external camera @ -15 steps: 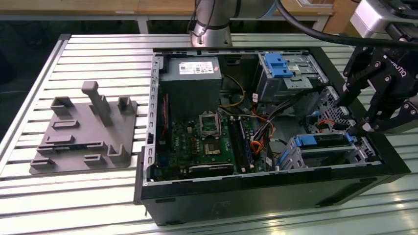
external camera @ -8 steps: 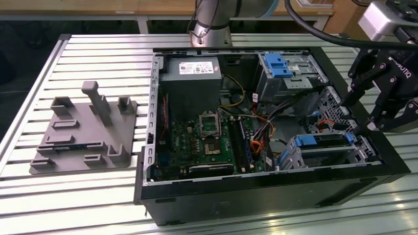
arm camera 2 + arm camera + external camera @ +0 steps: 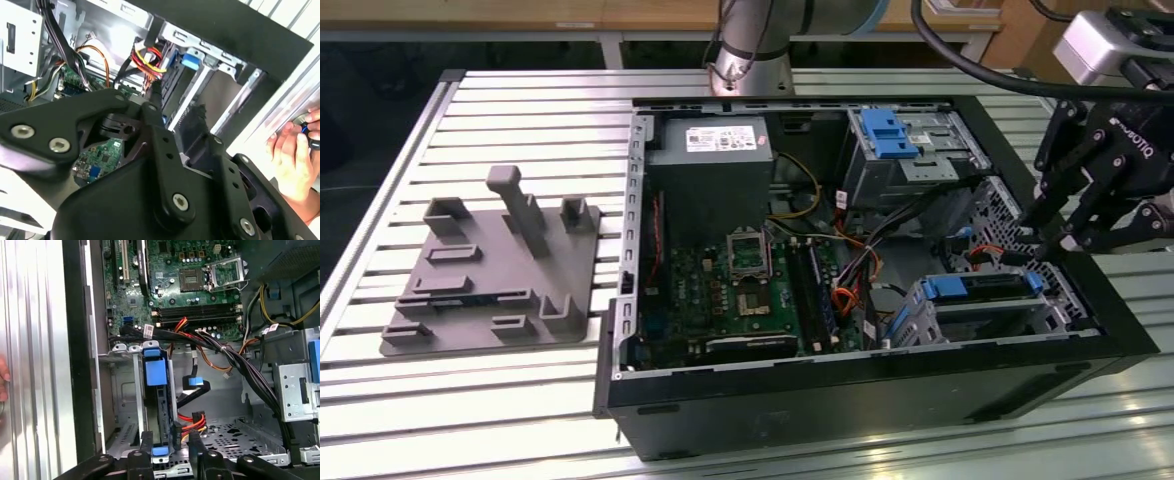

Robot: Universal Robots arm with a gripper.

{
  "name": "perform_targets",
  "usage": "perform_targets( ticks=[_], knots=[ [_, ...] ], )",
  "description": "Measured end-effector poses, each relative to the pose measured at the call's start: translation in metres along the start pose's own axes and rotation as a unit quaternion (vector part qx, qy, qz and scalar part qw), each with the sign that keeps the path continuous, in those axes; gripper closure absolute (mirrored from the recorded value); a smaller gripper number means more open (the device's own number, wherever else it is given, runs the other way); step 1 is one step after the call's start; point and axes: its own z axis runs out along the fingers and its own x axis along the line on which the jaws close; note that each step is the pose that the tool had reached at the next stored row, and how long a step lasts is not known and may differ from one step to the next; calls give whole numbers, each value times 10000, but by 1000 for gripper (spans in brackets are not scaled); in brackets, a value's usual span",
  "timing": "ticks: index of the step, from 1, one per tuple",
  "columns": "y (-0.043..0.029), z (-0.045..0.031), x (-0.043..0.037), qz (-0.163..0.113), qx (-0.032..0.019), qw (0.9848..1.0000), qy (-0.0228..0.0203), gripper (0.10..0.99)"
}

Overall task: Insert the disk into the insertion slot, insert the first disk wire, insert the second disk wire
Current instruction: 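Insert the first disk wire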

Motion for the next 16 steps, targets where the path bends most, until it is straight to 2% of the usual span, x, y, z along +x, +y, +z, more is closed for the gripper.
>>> perform_targets(
  ticks=[1,2,6,9,13,16],
  knots=[
    [-13,13,-17,0,-6,10000,6,608],
    [-29,27,-35,1,-12,10000,11,671],
    [-82,87,-82,3,-35,10000,18,671],
    [-84,135,-91,22,-49,10000,20,671],
    [-83,152,-133,26,-50,10000,19,671],
    [-86,185,-136,27,-55,10000,20,671]
  ],
)
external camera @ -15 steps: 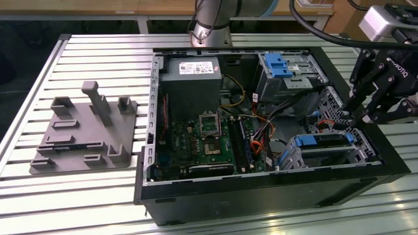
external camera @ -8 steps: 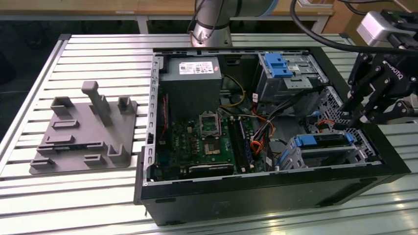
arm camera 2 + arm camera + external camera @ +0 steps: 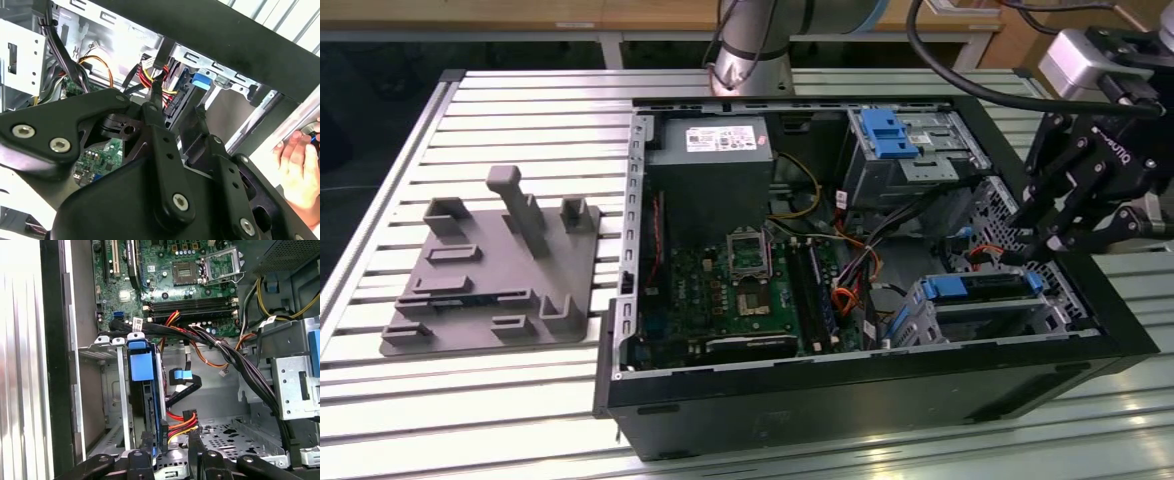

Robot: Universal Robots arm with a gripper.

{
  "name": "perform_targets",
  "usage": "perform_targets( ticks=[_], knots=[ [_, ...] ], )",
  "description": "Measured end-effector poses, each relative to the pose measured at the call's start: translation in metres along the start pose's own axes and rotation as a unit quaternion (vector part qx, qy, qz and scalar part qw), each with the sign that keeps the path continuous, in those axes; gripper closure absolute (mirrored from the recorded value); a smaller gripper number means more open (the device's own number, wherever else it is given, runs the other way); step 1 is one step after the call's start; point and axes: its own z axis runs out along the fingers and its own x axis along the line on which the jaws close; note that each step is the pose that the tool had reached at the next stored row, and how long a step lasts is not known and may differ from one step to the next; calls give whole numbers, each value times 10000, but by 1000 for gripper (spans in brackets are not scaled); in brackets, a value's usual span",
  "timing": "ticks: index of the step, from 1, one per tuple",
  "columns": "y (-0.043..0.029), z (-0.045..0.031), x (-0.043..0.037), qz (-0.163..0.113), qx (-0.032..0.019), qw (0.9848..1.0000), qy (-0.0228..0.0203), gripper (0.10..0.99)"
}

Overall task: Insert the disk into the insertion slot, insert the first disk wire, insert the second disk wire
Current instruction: 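Insert the first disk wire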

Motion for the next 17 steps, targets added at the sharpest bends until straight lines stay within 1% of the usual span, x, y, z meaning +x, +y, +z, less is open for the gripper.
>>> perform_targets(
  ticks=[4,8,17],
  knots=[
    [-8,54,0,1,-11,10000,7,671],
    [-14,82,-1,5,-23,10000,67,671],
    [-20,118,-1,6,-54,10000,83,671]
  ],
)
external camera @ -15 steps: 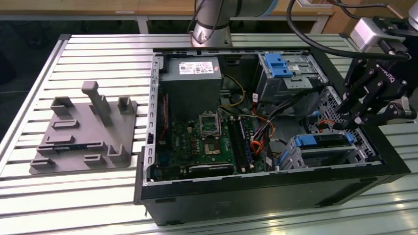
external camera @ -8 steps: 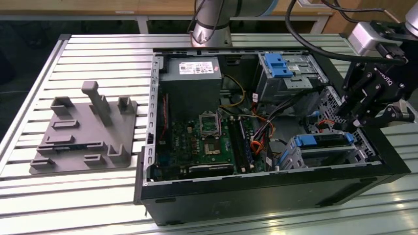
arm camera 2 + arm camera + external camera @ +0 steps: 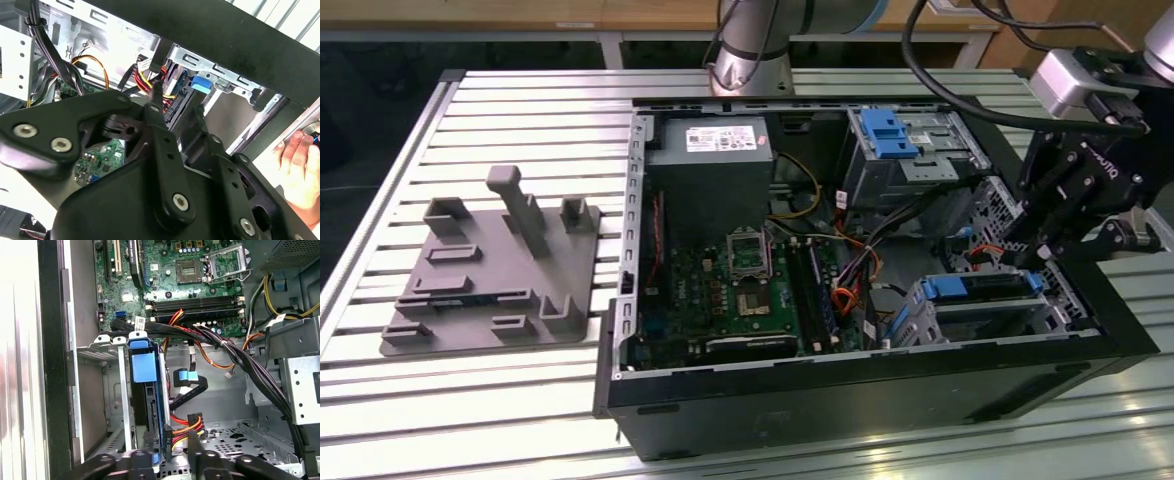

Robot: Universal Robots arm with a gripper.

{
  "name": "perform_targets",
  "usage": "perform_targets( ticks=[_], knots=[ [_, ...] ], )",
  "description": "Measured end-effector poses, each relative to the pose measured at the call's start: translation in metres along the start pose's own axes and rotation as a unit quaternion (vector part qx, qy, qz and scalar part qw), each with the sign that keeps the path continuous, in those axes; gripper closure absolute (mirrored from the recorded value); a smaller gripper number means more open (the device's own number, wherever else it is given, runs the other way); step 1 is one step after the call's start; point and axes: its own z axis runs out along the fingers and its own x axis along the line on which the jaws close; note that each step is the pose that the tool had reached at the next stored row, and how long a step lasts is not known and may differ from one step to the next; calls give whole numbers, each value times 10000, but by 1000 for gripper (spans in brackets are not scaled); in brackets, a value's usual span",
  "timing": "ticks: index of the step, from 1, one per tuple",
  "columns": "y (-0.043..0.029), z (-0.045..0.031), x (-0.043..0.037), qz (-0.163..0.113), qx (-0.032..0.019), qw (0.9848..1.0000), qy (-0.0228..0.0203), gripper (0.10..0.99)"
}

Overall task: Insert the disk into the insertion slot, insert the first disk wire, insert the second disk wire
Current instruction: 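Insert the first disk wire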

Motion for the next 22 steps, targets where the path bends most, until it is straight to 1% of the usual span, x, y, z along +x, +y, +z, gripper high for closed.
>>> perform_targets(
  ticks=[1,2,3,4,14,16,17,18,22],
  knots=[
    [-1,2,0,0,-3,10000,4,686],
    [-2,4,0,0,-6,10000,7,749],
    [-3,6,0,1,-9,10000,11,749],
    [-4,8,-1,1,-12,10000,14,820],
    [-8,29,-1,2,-33,10000,36,820],
    [-9,36,-1,3,-41,10000,39,831],
    [-10,39,-1,3,-45,10000,40,898],
    [-11,42,-1,2,-50,10000,41,925],
    [-11,47,-1,3,-59,10000,43,925]
  ],
)
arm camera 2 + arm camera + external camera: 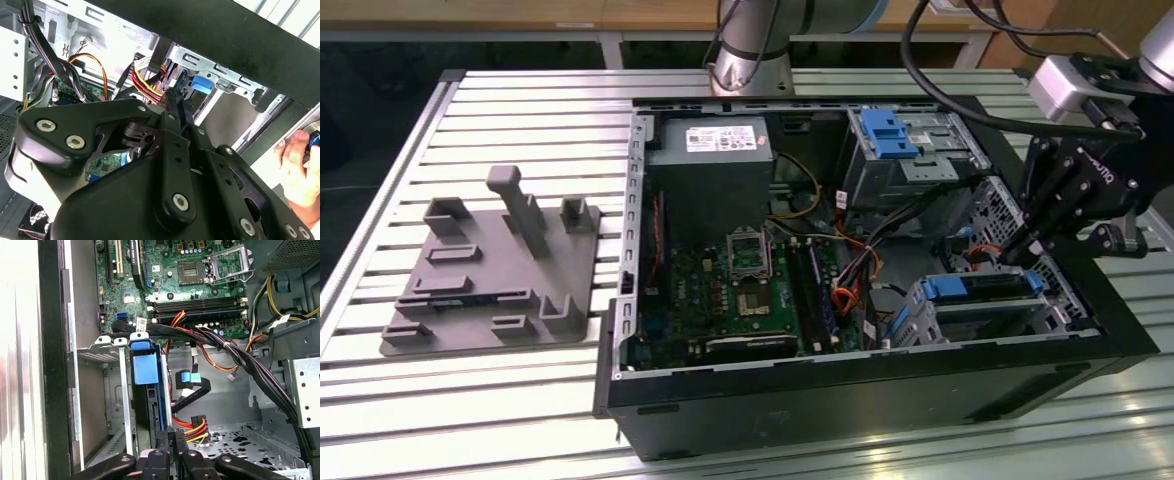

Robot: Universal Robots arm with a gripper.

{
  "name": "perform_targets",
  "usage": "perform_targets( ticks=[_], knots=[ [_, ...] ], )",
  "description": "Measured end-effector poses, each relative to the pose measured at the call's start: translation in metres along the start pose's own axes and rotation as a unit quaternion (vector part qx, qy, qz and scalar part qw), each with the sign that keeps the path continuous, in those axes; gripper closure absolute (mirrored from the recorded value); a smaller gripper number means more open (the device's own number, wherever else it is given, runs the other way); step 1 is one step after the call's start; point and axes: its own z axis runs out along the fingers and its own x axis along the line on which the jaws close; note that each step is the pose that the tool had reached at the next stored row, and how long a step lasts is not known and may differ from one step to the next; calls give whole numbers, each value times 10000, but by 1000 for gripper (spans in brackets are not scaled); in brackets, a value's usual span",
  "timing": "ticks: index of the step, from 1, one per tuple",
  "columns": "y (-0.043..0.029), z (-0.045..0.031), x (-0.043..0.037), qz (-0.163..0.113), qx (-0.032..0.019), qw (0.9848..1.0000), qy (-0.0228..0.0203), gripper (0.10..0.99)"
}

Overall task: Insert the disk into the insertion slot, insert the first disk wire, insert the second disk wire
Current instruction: 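Insert the first disk wire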

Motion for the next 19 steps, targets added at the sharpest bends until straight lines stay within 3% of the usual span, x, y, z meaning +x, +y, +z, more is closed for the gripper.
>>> perform_targets(
  ticks=[3,4,8,9,13,17,19],
  knots=[
    [5,3,0,0,3,10000,18,925],
    [19,4,2,1,38,10000,21,925],
    [95,11,11,5,313,9995,6,925],
    [124,13,14,6,358,9994,6,925],
    [192,20,5,8,397,9992,18,925],
    [208,21,-15,0,569,9984,6,925],
    [212,19,-53,-10,609,9981,13,925]
  ],
)
